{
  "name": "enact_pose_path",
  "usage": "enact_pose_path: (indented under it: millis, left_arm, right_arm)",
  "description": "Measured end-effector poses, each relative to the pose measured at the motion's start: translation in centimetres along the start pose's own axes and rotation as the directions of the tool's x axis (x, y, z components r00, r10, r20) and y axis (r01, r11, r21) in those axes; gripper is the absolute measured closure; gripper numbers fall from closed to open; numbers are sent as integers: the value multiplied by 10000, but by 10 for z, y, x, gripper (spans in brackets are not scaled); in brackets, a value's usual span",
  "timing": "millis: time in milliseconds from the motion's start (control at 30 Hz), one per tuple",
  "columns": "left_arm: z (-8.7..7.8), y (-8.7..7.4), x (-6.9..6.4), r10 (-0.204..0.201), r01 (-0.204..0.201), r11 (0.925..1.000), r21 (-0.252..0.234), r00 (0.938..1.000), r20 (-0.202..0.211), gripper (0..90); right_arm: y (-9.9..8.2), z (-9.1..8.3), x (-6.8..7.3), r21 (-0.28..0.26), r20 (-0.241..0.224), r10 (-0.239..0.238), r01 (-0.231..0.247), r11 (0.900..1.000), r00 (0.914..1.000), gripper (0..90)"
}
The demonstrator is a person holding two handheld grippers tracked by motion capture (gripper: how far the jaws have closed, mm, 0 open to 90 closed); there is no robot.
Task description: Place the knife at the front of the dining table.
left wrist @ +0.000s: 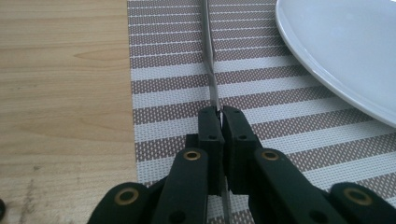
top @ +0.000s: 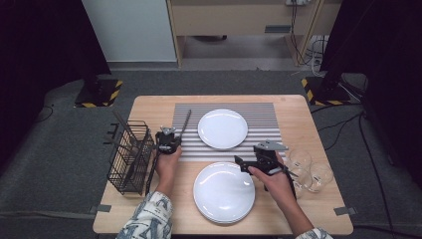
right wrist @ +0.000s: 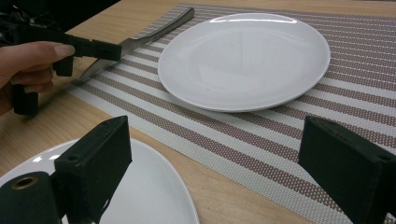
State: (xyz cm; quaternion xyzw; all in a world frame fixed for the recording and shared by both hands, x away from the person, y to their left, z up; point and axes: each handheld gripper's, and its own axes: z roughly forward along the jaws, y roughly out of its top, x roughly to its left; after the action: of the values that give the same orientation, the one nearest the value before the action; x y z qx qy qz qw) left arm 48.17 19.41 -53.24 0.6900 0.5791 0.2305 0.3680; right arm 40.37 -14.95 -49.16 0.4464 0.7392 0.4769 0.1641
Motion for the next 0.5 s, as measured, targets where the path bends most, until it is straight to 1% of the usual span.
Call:
enact_pose_path:
  millis: [133, 233, 300, 500]
  left_arm:
    - [3, -1, 0, -45, 45, 9999, 90, 10000, 13, 865]
    - [3, -1, 0, -64, 63, 10000, 70, 10000, 49, 865]
    - [3, -1, -1, -16, 15, 10000, 84, 10000, 57, 862]
    - [3, -2, -1, -58, 54, 9999, 159, 9998, 211, 852]
  right_arm:
    - [0, 0, 0, 8, 13, 19, -19, 10000, 10000, 96]
    - [0, 0, -1, -6, 19, 29, -29, 10000, 10000, 96]
    - [0, 0, -1, 12, 6, 20, -20, 10000, 10000, 96]
    - [0, 1, 0, 40, 0, 5, -5, 10000, 10000, 96]
